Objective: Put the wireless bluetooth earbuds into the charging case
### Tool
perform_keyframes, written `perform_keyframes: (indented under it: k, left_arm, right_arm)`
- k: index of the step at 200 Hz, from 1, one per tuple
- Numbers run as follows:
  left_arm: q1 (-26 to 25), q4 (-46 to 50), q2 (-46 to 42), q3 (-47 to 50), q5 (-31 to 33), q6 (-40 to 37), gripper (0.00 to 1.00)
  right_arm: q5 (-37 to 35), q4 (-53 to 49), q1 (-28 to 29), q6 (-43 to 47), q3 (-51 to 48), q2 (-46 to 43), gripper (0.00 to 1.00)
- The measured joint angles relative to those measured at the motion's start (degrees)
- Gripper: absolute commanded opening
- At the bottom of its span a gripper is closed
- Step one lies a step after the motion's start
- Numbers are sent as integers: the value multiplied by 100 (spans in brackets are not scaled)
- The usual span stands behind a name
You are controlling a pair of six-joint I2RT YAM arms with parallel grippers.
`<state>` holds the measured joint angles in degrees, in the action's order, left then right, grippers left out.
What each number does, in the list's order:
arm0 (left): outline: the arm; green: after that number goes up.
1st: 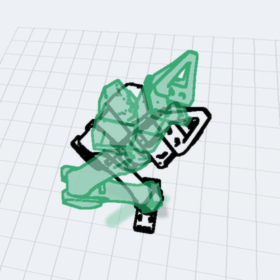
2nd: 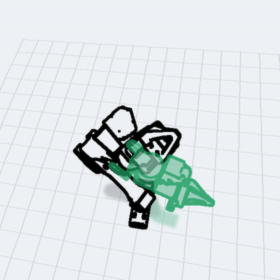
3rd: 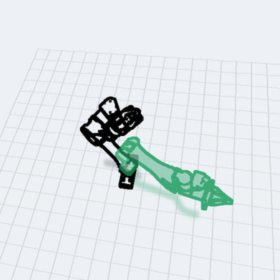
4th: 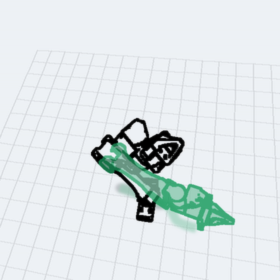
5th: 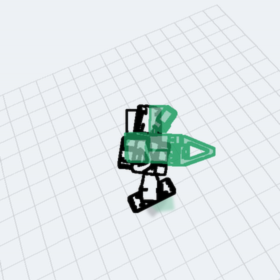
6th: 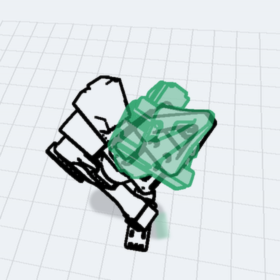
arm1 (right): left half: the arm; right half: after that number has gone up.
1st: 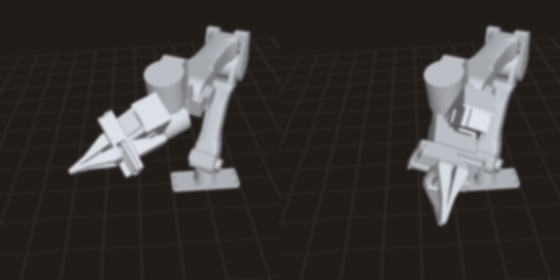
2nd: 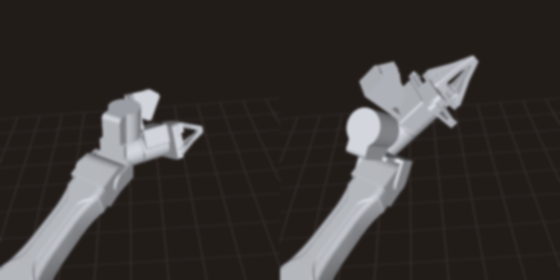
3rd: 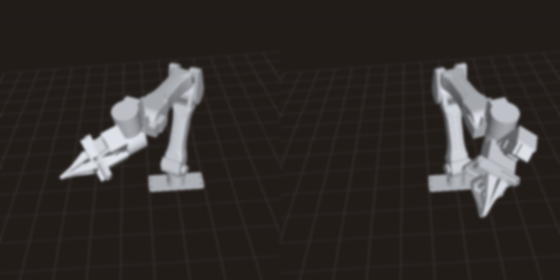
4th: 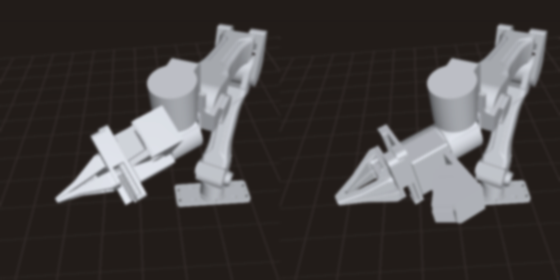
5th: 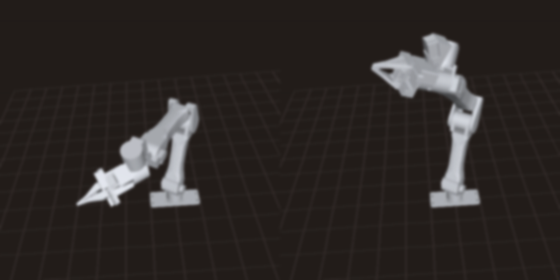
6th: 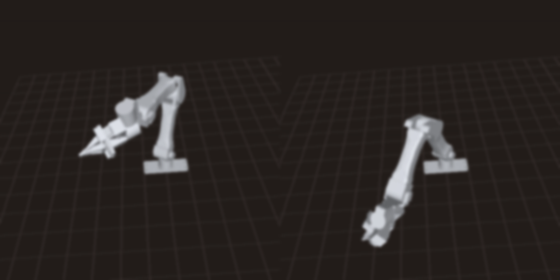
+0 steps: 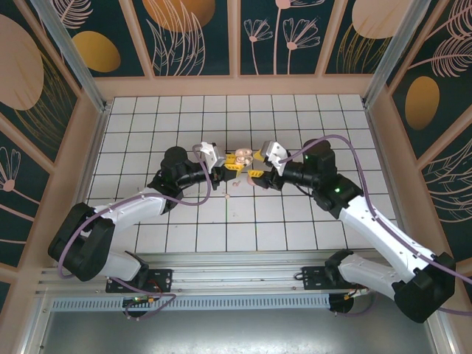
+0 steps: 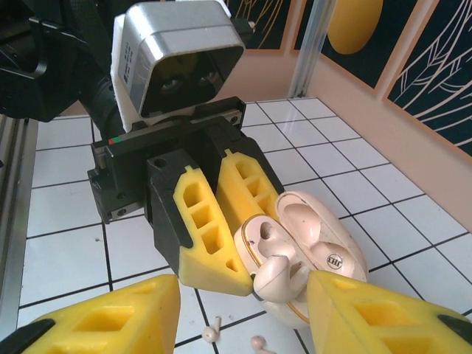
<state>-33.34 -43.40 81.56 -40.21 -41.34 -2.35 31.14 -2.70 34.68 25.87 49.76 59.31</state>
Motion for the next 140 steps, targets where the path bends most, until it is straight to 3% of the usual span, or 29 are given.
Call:
perform_keyframes:
  k: [140]
  left_arm:
    - [0,0,0,0,0,2,14]
  right_arm:
    - [-109,382,37,85,-92,190,45]
